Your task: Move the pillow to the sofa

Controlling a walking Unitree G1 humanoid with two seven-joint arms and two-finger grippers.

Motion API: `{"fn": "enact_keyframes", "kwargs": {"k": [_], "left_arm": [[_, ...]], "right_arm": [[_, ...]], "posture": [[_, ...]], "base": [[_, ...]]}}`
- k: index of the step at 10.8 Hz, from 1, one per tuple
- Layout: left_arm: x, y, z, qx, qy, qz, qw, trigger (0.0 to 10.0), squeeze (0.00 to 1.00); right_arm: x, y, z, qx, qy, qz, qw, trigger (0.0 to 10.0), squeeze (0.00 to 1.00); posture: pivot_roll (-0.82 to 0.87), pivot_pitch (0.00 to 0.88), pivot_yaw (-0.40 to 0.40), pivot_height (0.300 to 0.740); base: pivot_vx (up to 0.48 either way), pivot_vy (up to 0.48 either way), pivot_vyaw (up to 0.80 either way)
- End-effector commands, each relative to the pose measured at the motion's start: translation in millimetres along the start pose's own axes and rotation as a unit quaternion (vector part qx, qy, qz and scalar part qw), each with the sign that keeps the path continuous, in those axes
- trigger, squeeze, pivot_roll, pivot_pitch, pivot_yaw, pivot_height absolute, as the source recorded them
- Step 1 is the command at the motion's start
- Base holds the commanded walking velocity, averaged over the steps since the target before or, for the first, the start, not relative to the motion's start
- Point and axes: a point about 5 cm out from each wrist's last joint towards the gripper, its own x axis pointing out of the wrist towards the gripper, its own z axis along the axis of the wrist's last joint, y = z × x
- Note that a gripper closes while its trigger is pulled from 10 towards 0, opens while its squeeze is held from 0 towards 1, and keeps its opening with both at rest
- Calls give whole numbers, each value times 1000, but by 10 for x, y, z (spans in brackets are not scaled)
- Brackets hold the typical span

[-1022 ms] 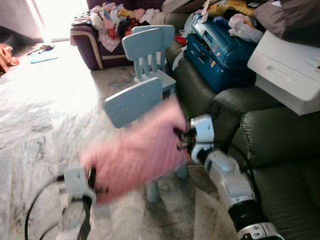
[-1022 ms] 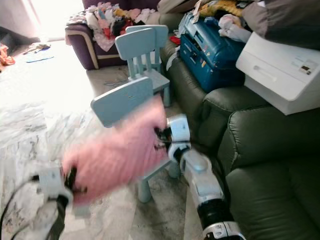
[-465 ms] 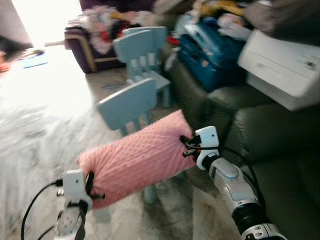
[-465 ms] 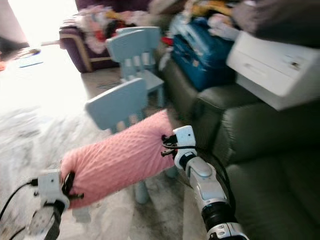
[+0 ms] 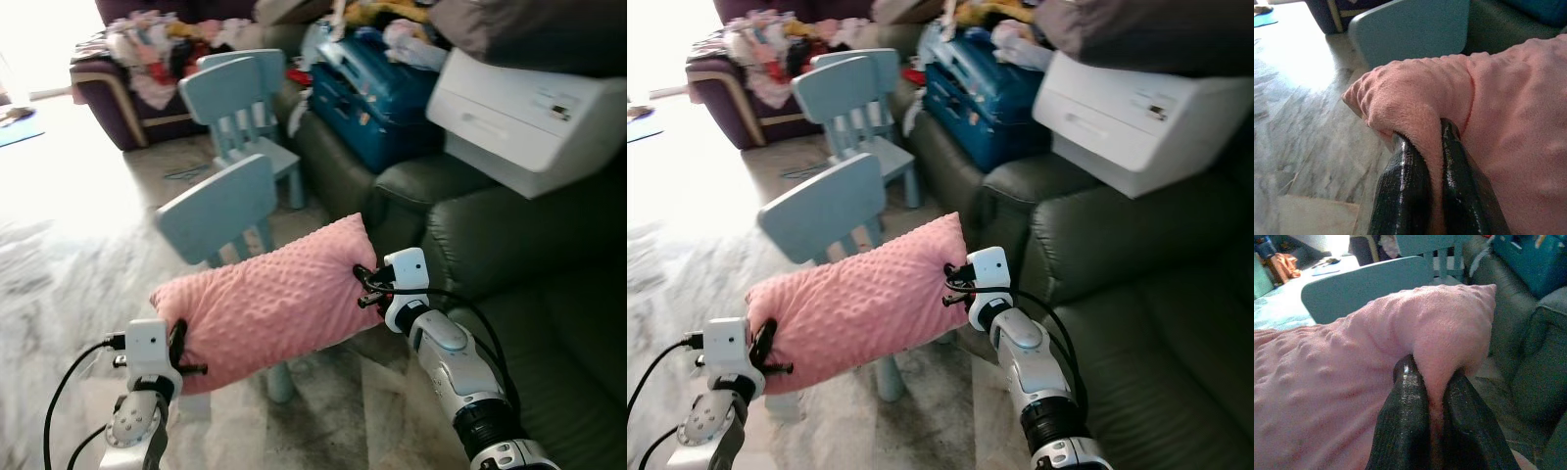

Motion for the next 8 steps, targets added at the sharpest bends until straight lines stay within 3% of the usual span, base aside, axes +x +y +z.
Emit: {"fn": "enact_keyframes", "kwargs": {"k": [1, 4, 8], "left_arm": [[8, 29, 45, 3, -12, 2, 1000, 10000, 0], [12, 4, 46, 1, -13, -5, 1000, 10000, 0], [6, -29, 16, -1, -11, -9, 1000, 10000, 0]], "right_arm": [[30, -18, 99, -1, -19, -3, 1000, 10000, 0], [34, -13, 115, 0, -22, -1, 1000, 10000, 0], [28, -26, 121, -2, -22, -2, 1000, 10000, 0]], "posture": [[-177, 23, 54, 740], [-182, 26, 55, 740], [-188, 28, 52, 740]], "base": [[0, 0, -756], [162, 0, -763], [326, 0, -763]]}}
